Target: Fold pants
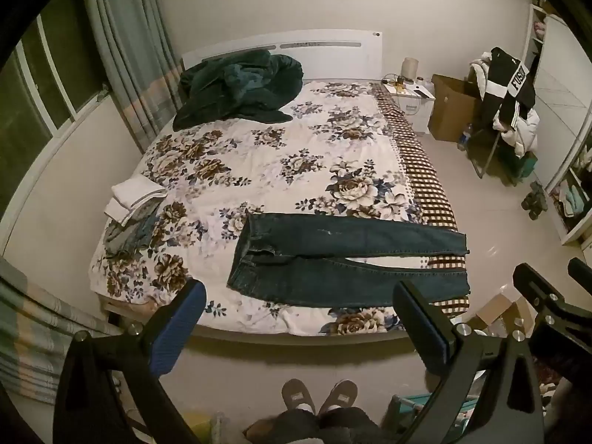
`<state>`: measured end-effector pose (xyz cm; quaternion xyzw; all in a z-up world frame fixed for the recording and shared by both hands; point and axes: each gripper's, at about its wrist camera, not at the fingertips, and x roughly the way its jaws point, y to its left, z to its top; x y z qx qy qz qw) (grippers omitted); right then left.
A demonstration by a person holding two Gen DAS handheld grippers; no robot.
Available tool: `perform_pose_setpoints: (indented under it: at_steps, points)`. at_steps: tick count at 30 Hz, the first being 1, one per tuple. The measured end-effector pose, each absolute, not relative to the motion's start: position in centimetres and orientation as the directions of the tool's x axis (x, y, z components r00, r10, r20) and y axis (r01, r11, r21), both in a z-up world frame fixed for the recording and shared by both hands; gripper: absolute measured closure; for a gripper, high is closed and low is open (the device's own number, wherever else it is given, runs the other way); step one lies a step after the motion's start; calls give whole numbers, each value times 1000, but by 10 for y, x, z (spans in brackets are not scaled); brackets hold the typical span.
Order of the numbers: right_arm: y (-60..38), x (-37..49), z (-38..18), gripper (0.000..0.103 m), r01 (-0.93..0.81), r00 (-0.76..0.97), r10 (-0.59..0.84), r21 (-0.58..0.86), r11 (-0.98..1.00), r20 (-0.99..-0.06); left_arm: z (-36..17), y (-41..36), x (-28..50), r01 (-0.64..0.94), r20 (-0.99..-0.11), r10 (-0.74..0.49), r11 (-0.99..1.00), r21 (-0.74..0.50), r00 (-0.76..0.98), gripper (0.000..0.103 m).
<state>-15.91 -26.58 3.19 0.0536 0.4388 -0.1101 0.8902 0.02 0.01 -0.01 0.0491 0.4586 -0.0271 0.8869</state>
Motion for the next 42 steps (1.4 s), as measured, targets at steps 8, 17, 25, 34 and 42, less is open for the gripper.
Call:
perform_pose_setpoints:
  at_steps: [8, 17, 25, 34, 42]
  points:
    - [-264, -159, 32, 0, 235, 584, -129, 15, 972, -801, 0, 1, 2, 89, -810, -5, 994, 59, 586, 0]
    - [-261, -159, 34, 0, 232, 584, -136, 4, 973, -801, 1, 0, 0, 93, -813, -4, 994, 62, 582, 0]
    - [-261, -160, 35, 0, 227, 584, -136, 0, 974, -801, 3, 8, 0, 89, -807, -1, 994, 64, 591, 0]
    - [-256, -159, 34, 0, 226, 583, -136, -1, 974, -801, 6, 13, -1, 89, -806, -3, 994, 61, 592, 0]
    - [-251, -160, 35, 0, 225, 583, -134, 1, 974, -801, 7, 15, -2, 87, -804, -4, 994, 59, 594, 0]
